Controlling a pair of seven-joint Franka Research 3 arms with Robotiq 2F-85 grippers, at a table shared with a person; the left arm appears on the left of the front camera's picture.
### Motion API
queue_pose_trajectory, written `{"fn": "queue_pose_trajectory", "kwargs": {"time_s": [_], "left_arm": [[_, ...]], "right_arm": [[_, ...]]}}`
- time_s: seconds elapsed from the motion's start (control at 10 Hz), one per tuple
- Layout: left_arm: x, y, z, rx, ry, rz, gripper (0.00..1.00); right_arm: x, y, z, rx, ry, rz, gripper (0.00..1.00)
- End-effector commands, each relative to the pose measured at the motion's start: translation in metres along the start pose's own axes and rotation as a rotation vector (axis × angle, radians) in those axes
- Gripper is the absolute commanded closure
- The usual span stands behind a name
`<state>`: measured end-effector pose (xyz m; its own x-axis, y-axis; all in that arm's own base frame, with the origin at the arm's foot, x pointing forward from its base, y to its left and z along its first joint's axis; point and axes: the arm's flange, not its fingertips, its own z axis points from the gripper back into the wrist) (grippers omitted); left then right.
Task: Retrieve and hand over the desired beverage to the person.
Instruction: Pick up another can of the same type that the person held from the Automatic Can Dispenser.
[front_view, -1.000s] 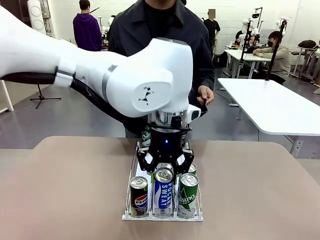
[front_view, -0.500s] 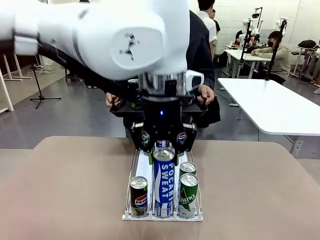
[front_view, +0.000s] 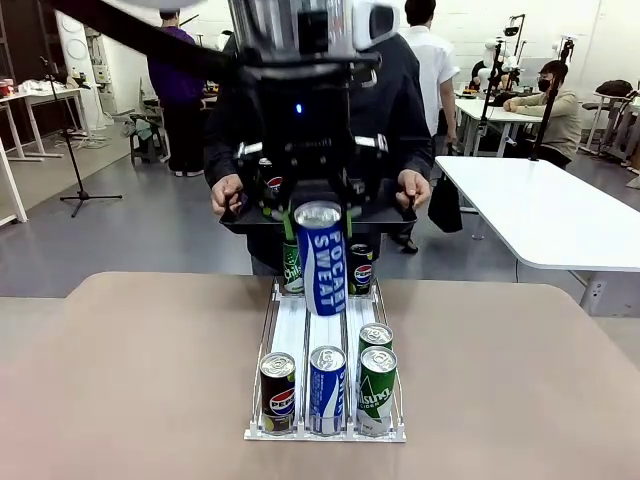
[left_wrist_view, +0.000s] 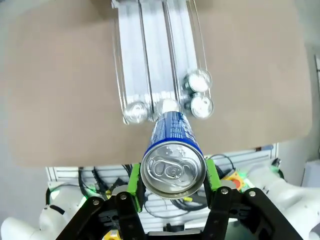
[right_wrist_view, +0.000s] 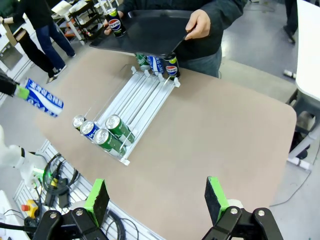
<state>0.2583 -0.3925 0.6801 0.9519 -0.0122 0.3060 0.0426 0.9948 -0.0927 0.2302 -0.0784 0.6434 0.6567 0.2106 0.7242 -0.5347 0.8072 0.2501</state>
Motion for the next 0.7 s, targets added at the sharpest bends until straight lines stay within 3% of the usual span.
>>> {"fn": "queue_pose_trajectory", "kwargs": {"time_s": [0.0, 0.3, 0.6], "left_arm": [[0.012, -0.005, 0.021, 0.048, -0.092, 0.012, 0.98], [0.019, 0.003, 0.040, 0.068, -0.110, 0.021, 0.98], [0.017, 0.006, 0.028, 0.034, -0.094, 0.012, 0.98]], "right_arm": [[0.000, 0.000, -0.002, 0.030, -0.005, 0.015, 0.00], [0.000, 0.000, -0.002, 0.030, -0.005, 0.015, 0.00], [0.000, 0.000, -0.002, 0.030, -0.005, 0.015, 0.00]]}}
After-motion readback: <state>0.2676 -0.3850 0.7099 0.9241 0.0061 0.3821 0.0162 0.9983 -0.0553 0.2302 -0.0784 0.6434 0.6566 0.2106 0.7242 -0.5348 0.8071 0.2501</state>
